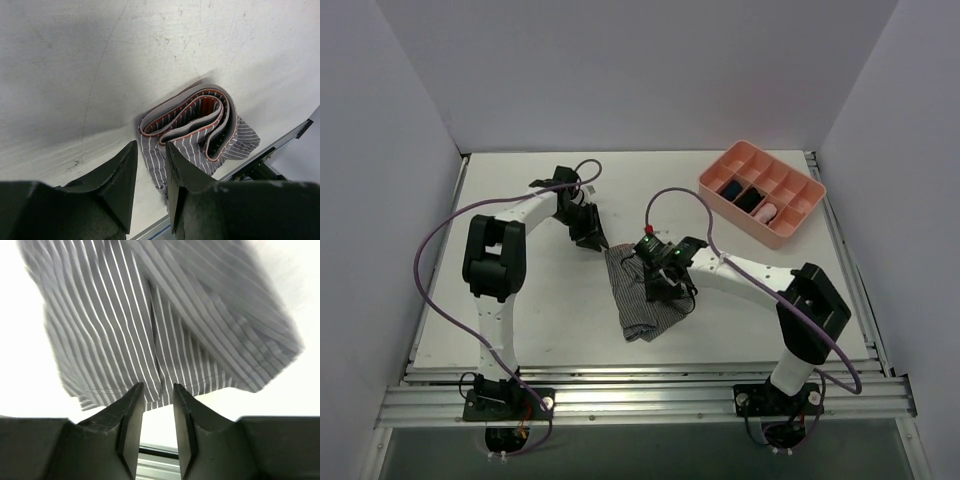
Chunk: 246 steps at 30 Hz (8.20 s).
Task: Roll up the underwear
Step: Fold the underwear
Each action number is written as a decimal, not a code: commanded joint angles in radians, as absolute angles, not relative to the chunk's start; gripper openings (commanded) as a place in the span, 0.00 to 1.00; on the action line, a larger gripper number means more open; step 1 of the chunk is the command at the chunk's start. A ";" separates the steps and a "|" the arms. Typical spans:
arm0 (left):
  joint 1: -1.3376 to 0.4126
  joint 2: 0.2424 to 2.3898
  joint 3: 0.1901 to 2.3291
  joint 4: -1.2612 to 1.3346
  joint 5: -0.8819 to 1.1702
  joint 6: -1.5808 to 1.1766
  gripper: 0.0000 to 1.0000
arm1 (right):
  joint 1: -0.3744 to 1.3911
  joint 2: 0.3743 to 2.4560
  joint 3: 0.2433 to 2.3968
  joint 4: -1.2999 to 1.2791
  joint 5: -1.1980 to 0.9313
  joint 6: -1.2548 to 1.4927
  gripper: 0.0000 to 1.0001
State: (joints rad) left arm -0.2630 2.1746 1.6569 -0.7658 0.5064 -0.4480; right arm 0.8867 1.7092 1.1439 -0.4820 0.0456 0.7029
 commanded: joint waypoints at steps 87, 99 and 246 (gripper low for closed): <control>-0.380 2.171 1.888 -0.899 0.429 -0.351 0.36 | 0.782 1.511 0.960 -0.341 -0.011 0.808 0.00; -0.382 2.154 1.862 -0.841 0.535 -0.244 0.39 | 0.784 1.505 0.951 -0.353 -0.015 0.799 0.00; -0.515 1.859 1.315 -0.719 0.379 -0.647 0.42 | 1.029 1.470 0.825 -0.264 0.035 0.963 0.13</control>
State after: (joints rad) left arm -0.5098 1.8637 1.3140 -0.7101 0.3641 -0.6682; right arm 1.0336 1.4525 0.8474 -0.2718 0.0246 0.9463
